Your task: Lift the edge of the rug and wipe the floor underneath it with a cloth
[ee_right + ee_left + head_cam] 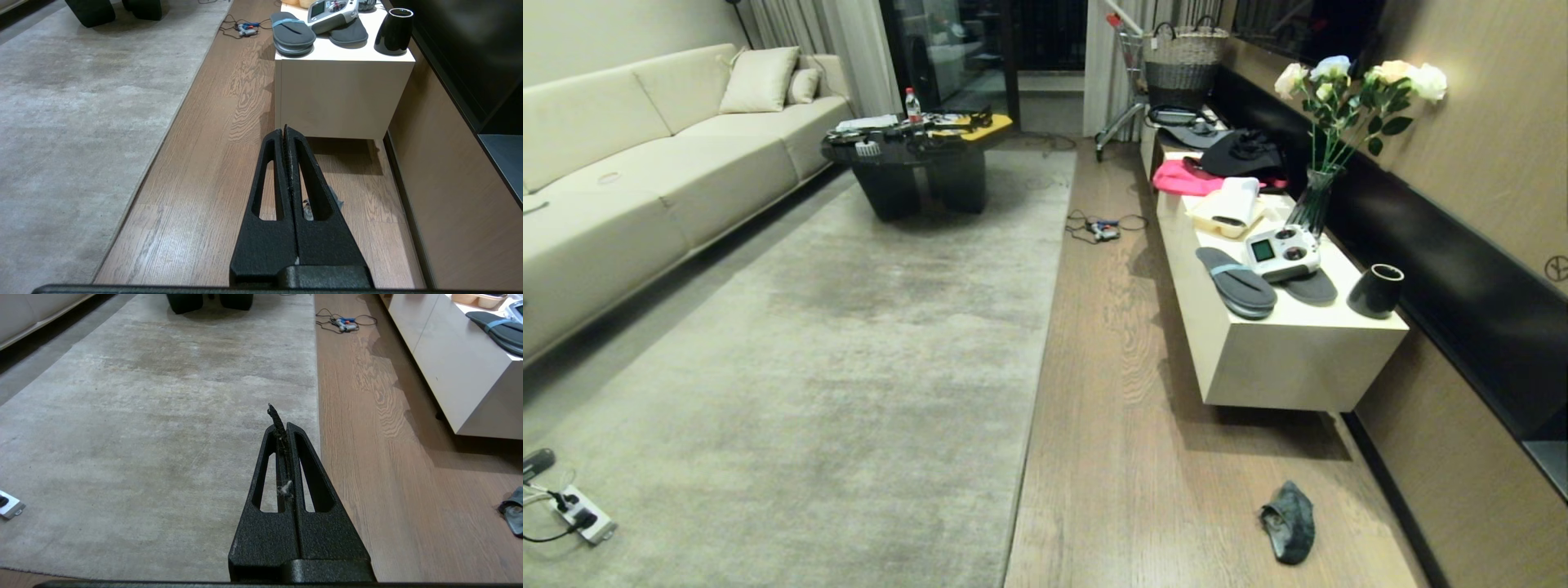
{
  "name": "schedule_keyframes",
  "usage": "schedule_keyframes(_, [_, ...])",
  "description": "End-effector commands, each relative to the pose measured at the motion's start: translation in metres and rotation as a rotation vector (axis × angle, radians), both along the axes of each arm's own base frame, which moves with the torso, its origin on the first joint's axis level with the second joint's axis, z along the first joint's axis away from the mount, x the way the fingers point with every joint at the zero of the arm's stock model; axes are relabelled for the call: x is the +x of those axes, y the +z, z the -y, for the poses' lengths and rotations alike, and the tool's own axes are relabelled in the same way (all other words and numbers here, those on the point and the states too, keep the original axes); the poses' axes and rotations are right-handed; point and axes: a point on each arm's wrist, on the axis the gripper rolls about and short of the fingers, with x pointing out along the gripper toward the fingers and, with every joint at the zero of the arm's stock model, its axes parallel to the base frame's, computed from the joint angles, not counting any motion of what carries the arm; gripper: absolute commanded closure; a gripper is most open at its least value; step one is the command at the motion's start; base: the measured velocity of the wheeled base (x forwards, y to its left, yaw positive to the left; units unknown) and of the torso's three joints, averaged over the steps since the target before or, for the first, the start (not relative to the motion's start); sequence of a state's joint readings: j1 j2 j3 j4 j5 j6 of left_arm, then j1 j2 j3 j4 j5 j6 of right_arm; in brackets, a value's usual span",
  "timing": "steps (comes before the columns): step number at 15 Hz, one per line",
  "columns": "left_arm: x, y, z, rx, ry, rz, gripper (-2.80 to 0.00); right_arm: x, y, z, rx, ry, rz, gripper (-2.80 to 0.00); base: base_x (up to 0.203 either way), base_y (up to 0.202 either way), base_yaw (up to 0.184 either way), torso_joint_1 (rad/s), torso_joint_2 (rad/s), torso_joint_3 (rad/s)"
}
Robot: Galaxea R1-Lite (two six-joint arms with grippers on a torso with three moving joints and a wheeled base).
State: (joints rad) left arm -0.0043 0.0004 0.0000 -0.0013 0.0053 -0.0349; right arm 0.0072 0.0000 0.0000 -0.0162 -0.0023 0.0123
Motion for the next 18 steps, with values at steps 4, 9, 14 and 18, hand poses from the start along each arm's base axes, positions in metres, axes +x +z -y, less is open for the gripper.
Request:
schedule_keyframes(4, [0.0001,0.0001,0.0000,0.000,0.000,-0.001,0.00,0.0001,-0.0001,0.0000,-0.009,0.001,-0.002,0.00,0.000,0.000,0.000,0.000,0.00,0.000])
schedule_keyframes(9, [0.0001,0.0001,0.0000,0.000,0.000,-0.001,0.00,0.0000,0.0001,0.0000,-0.003,0.001,0.001,0.00,0.000,0.000,0.000,0.000,0.00,0.000])
schedule_keyframes(14, [0.0001,0.0001,0.0000,0.000,0.000,-0.001,0.00,0.0001,0.0001,0.0000,-0.002,0.000,-0.001,0.00,0.000,0.000,0.000,0.000,0.00,0.000])
schedule_keyframes(18, [0.0001,0.0001,0.0000,0.000,0.000,-0.001,0.00,0.0001,0.0001,0.0000,-0.002,0.000,-0.001,0.00,0.000,0.000,0.000,0.000,0.00,0.000])
